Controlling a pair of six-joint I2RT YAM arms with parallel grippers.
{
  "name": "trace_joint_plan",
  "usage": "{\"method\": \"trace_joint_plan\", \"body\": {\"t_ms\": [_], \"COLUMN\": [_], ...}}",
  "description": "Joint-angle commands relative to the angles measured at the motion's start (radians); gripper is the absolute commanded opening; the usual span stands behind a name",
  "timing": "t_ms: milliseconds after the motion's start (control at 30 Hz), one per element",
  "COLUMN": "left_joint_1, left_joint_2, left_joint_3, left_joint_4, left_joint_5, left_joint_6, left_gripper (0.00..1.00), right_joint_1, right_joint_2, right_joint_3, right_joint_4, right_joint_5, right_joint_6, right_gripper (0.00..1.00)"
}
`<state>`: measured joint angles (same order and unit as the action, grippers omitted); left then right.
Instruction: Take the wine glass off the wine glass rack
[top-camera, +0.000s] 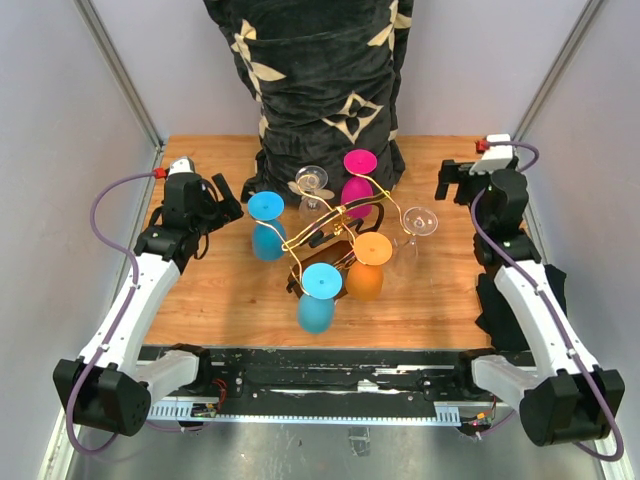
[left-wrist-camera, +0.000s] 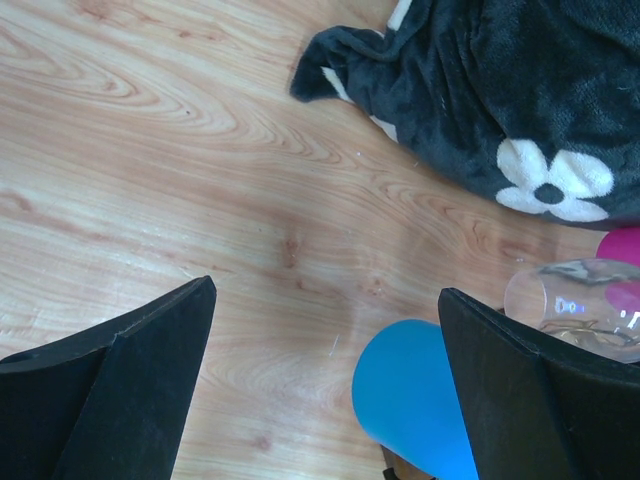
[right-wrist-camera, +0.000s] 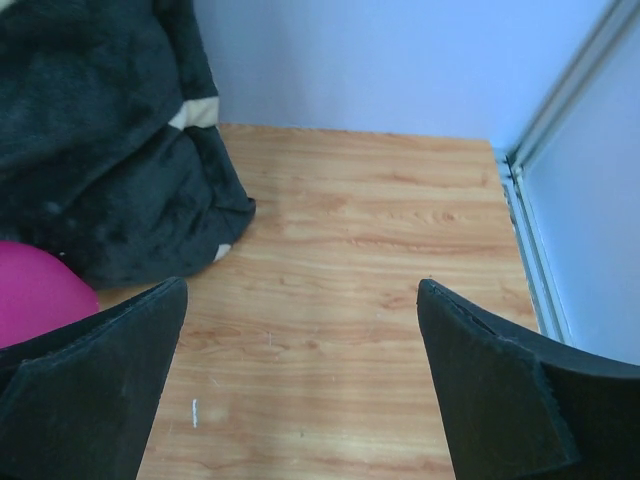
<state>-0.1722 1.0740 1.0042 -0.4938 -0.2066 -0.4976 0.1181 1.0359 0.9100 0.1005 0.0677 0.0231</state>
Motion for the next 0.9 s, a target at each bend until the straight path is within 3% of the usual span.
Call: {"method": "trace_joint_plan", "body": {"t_ms": [0,133,333,567,600,667,733,867], "left_joint_1": [0.005,0.005,0.005,0.005,0.005,0.005,0.005,0.004], "left_joint_2": [-0.019,-0.023,-0.033,-0.060,-0.062,-0.066,-0.067,-0.071], "left_joint_3": [0.024,0.022,0.010,0.022,0.024,0.027,0.023,0.023], "left_joint_4": [0.037,0.037,0.043,0.026,0.023,0.016,0.011,0.000], "left_joint_5": [0.000,-0.001,0.004,-0.034,-0.035,-0.027,-0.009,0.006], "left_joint_6": [0.007,0.010,0.010,0.024,0.024,0.020,0.012,-0.001], "left_gripper": [1.00,1.00,1.00,1.00,1.00,1.00,1.00,0.99], "right_joint_1": [0.049,0.048,0.048,0.028,-0.008,-0.118,-0.218,-0.309], "right_joint_2": [0.055,0.052,0.010,0.033,0.038,0.025,-0.002,-0.015], "right_joint_3": [0.068,0.002,-0.015,0.190,0.224,0.245,0.193,0.127], "right_joint_4": [-0.011,0.032,0.038,-0.405,-0.470,-0.538,-0.522,-0.521], "right_joint_5": [0.060,0.169,0.047,0.132,0.091,-0.189,-0.408,-0.678], "right_joint_6": [-0.077,-0.091,-0.082,0.114,0.166,0.297,0.417,0.518], "right_gripper": [0.98,0.98,0.98,0.98,0.90,0.77,0.74,0.73]}}
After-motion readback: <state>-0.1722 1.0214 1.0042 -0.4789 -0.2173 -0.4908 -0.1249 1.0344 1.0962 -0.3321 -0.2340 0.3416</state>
